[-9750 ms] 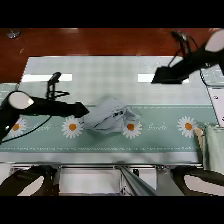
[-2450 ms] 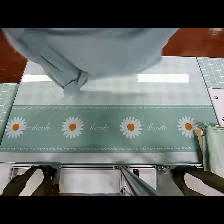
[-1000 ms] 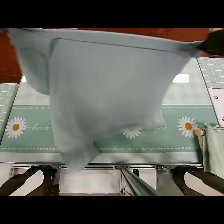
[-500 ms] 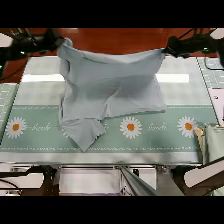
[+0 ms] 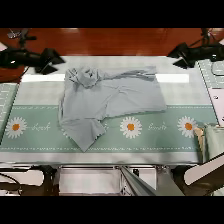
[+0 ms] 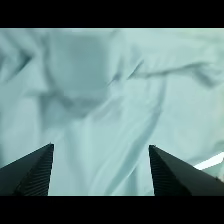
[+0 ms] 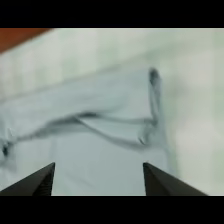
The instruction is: Fold the shirts.
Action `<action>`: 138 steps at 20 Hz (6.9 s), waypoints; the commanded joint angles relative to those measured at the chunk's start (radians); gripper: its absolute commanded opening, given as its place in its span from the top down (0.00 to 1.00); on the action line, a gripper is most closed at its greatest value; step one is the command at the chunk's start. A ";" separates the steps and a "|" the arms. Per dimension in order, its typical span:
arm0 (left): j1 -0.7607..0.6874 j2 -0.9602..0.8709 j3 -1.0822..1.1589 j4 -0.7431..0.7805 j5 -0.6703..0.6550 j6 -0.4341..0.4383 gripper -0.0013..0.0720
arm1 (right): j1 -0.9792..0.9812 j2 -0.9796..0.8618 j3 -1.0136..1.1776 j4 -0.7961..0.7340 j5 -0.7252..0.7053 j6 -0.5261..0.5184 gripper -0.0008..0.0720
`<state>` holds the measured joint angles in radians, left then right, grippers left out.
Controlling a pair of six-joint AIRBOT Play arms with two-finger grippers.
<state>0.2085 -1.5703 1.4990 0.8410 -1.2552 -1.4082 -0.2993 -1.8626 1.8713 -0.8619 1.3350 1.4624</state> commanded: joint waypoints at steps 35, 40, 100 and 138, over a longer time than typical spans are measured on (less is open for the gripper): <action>0.092 0.449 -1.086 -0.352 0.359 0.409 0.95 | 0.010 0.417 -1.004 -0.051 -0.307 -0.030 0.12; 0.091 0.449 -1.086 -0.358 0.354 0.409 0.95 | 0.066 0.317 -0.940 0.107 -0.394 -0.067 0.12; -0.082 -0.034 -0.068 0.198 0.302 -0.101 0.95 | 0.173 -0.039 -0.052 -0.011 -0.125 -0.081 0.95; 0.449 0.667 -1.119 0.156 -0.035 0.089 0.03 | -0.033 0.793 -1.279 0.128 -0.183 -0.345 0.13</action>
<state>0.6678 -0.9241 0.4347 1.0489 -1.3178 -1.3369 -0.3309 -1.0931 0.6292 -0.7853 1.1717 1.1515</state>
